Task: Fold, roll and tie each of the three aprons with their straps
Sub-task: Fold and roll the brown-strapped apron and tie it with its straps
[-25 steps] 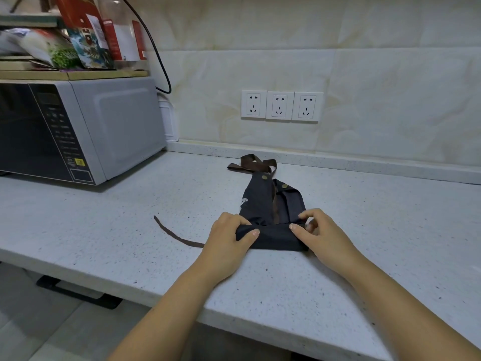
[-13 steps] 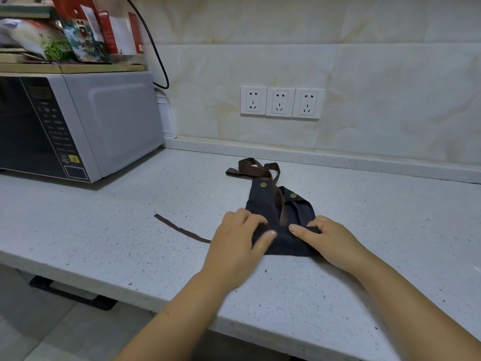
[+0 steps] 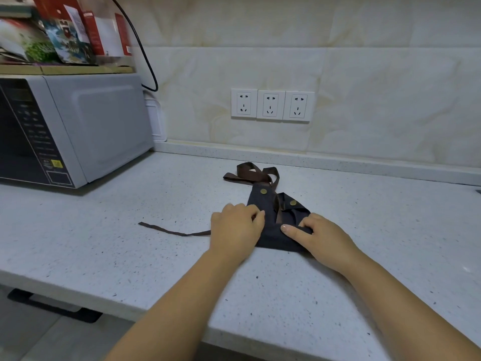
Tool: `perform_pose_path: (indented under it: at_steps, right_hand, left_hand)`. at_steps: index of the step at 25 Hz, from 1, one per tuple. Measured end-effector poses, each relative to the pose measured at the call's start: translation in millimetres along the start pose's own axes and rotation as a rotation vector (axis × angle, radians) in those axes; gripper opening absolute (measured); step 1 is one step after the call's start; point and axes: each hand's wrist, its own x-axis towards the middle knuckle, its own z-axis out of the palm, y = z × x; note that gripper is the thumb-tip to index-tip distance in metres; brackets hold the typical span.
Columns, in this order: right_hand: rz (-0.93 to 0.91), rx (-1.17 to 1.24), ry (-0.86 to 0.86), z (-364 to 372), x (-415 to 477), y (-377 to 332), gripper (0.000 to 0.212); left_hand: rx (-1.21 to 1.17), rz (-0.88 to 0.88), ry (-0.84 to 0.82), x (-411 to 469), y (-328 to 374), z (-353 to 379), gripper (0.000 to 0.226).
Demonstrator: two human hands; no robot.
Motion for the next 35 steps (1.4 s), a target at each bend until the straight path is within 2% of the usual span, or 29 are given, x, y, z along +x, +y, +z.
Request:
perform_pose_path:
  at_steps: [2, 5, 6, 8, 10, 12, 15, 16, 18, 19, 21, 24, 26, 28, 31, 32, 35]
  right_hand:
    - [0.043, -0.03, -0.051, -4, 12, -4, 0.063]
    - [0.121, 0.004, -0.118, -10, 20, -5, 0.06]
    - [0.118, -0.005, -0.085, -8, 19, -4, 0.058]
    - [0.062, -0.05, 0.101, -4, 16, -1, 0.043]
    - [-0.023, -0.028, 0.219, -3, 13, 2, 0.035]
    - [-0.059, 0.08, 0.11, -5, 12, 6, 0.036]
    - [-0.042, 0.178, -0.047, -9, 16, 13, 0.034]
    - [-0.031, 0.198, -0.053, -7, 18, 14, 0.035]
    - [0.008, 0.242, -0.019, -1, 25, 15, 0.043]
    - [0.043, 0.254, 0.007, 1, 30, 15, 0.048]
    - [0.123, 0.226, 0.034, 2, 39, 12, 0.057]
    - [0.154, 0.125, 0.071, 0, 42, 6, 0.059]
    - [0.135, 0.058, 0.106, 1, 40, 6, 0.052]
    - [0.141, 0.051, 0.058, -3, 36, 9, 0.045]
    - [0.172, 0.071, -0.078, -15, 31, 12, 0.042]
    - [0.184, 0.052, -0.095, -18, 30, 12, 0.043]
    - [0.146, -0.058, 0.003, -17, 30, 3, 0.032]
  left_hand:
    - [0.111, 0.095, 0.172, -14, 5, 9, 0.045]
    - [0.115, 0.204, 0.174, -14, 7, 19, 0.042]
    - [0.123, 0.211, 0.167, -13, 9, 18, 0.041]
    - [0.166, 0.191, 0.171, -11, 16, 16, 0.037]
    - [0.094, 0.142, 0.059, -6, 20, 13, 0.034]
    - [0.02, 0.067, -0.178, 7, 20, 5, 0.03]
    - [0.181, 0.15, -0.387, 27, 24, 0, 0.015]
    - [0.242, 0.145, -0.367, 28, 25, 3, 0.012]
    - [0.277, 0.092, -0.056, 23, 27, 14, 0.009]
    - [0.251, 0.061, 0.089, 20, 30, 18, 0.016]
    - [0.203, 0.116, 0.249, 12, 31, 29, 0.029]
    - [0.176, 0.182, 0.194, 4, 32, 34, 0.038]
    - [0.224, 0.192, 0.189, 6, 34, 31, 0.035]
    - [0.256, 0.249, 0.197, 3, 41, 22, 0.023]
    - [0.36, 0.363, -0.001, -5, 47, 8, 0.015]
    - [0.355, 0.38, -0.02, -6, 47, 8, 0.015]
    - [0.389, 0.371, -0.035, -7, 46, 10, 0.015]
